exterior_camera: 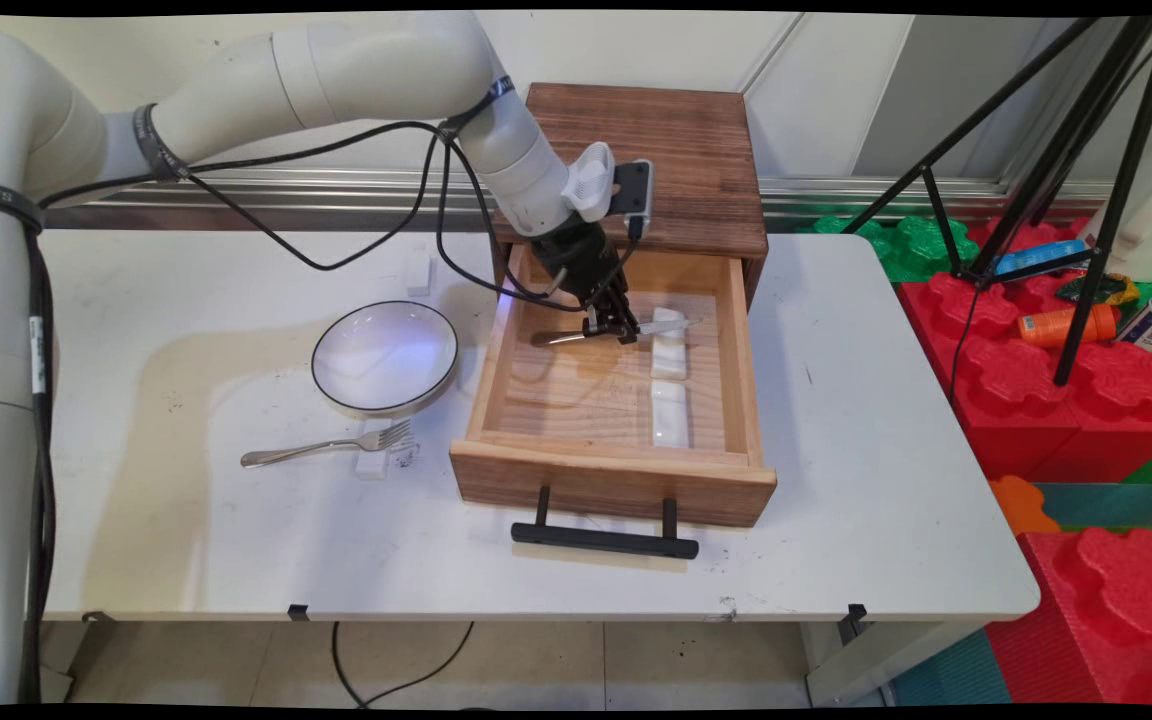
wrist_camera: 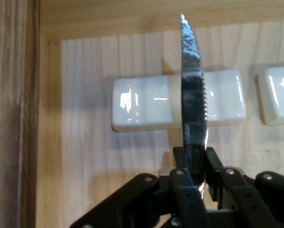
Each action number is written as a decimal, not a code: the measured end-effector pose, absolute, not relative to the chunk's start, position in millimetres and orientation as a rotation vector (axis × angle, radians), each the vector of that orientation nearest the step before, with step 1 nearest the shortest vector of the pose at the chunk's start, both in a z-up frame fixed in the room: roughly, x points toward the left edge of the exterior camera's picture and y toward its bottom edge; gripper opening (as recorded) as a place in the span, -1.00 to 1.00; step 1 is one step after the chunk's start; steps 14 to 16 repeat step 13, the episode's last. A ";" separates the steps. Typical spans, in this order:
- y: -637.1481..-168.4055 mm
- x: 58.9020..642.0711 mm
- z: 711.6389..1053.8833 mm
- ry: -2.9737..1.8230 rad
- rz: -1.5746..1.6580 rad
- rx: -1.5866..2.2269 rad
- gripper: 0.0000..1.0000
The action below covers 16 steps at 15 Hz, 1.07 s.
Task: Place the picked object into the drawer
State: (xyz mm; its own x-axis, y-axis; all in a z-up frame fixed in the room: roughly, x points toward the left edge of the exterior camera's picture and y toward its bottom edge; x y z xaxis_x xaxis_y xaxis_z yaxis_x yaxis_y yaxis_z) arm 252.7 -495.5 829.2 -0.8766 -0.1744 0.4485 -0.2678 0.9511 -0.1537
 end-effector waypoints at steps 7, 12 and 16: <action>-504.1 251.1 818.7 -2.662 0.301 0.310 1.00; -506.0 251.8 820.5 -2.653 0.316 0.312 1.00; -505.7 252.3 822.2 -2.651 0.320 0.313 1.00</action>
